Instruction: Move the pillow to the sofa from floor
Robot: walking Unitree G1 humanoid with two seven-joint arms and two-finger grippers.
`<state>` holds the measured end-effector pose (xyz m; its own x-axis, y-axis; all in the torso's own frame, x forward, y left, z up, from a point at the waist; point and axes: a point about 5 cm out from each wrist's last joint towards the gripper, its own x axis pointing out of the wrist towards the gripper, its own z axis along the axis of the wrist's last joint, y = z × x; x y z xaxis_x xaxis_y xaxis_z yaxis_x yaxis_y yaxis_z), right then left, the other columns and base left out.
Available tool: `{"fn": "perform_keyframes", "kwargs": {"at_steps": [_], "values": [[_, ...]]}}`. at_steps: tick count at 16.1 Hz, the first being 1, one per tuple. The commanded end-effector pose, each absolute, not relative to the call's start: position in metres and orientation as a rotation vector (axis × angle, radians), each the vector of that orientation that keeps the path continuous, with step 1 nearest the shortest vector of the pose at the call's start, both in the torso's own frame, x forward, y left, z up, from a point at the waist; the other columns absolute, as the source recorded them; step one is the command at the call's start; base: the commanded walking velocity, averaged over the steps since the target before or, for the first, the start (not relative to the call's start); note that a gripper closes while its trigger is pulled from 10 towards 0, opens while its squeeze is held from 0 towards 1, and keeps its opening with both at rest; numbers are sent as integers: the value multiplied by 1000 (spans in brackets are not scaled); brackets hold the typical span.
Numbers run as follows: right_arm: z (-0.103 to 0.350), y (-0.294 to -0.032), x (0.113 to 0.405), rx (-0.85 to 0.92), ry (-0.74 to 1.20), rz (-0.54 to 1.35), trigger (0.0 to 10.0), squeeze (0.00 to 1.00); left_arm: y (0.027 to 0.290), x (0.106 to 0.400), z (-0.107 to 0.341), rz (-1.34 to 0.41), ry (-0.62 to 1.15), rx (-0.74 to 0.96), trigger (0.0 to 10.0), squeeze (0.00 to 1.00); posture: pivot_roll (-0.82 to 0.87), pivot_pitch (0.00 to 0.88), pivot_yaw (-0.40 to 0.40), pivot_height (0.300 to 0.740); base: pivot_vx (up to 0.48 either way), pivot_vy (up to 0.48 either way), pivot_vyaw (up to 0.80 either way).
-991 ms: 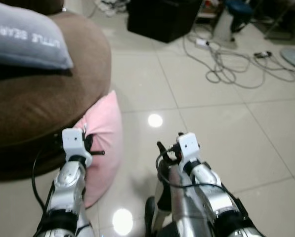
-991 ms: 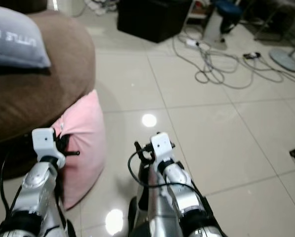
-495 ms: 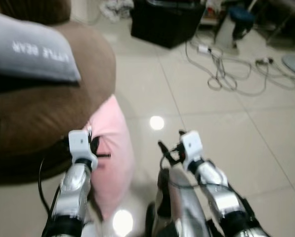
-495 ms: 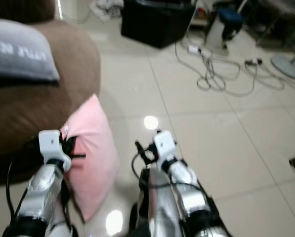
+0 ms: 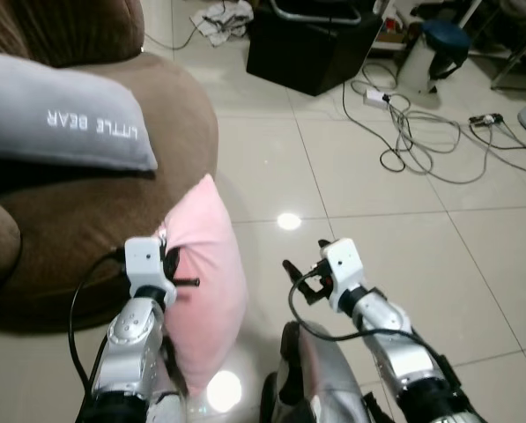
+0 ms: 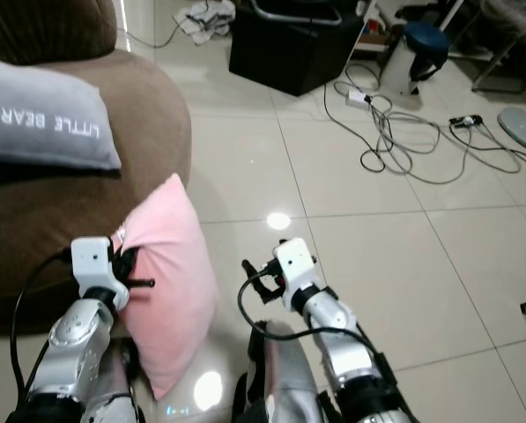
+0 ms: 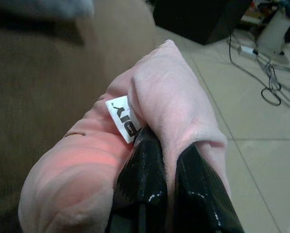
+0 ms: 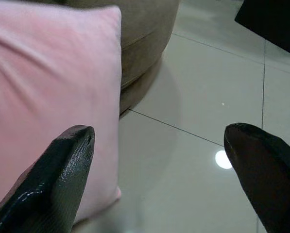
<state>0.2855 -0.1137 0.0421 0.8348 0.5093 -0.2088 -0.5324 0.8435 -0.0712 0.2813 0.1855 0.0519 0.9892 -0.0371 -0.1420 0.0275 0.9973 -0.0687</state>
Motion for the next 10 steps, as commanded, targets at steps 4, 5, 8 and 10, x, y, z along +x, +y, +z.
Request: {"fn": "perform_keyframes", "kwargs": {"at_steps": [4,5,8,10], "values": [[51,-134,297,-284,239,632,10000,169,175,280,59,-51,102,-75,0,0,119,137,-186,711,0,0,0],[52,-136,299,-294,243,631,10000,169,174,280,59,-62,105,-83,0,0,123,132,-189,716,0,0,0],[60,-139,307,-359,270,672,10000,224,167,279,63,-83,85,-72,0,0,129,130,-193,740,0,0,0],[61,-141,312,-407,315,699,10000,235,165,278,62,-81,89,-78,0,0,137,127,-193,740,0,0,0]]}}
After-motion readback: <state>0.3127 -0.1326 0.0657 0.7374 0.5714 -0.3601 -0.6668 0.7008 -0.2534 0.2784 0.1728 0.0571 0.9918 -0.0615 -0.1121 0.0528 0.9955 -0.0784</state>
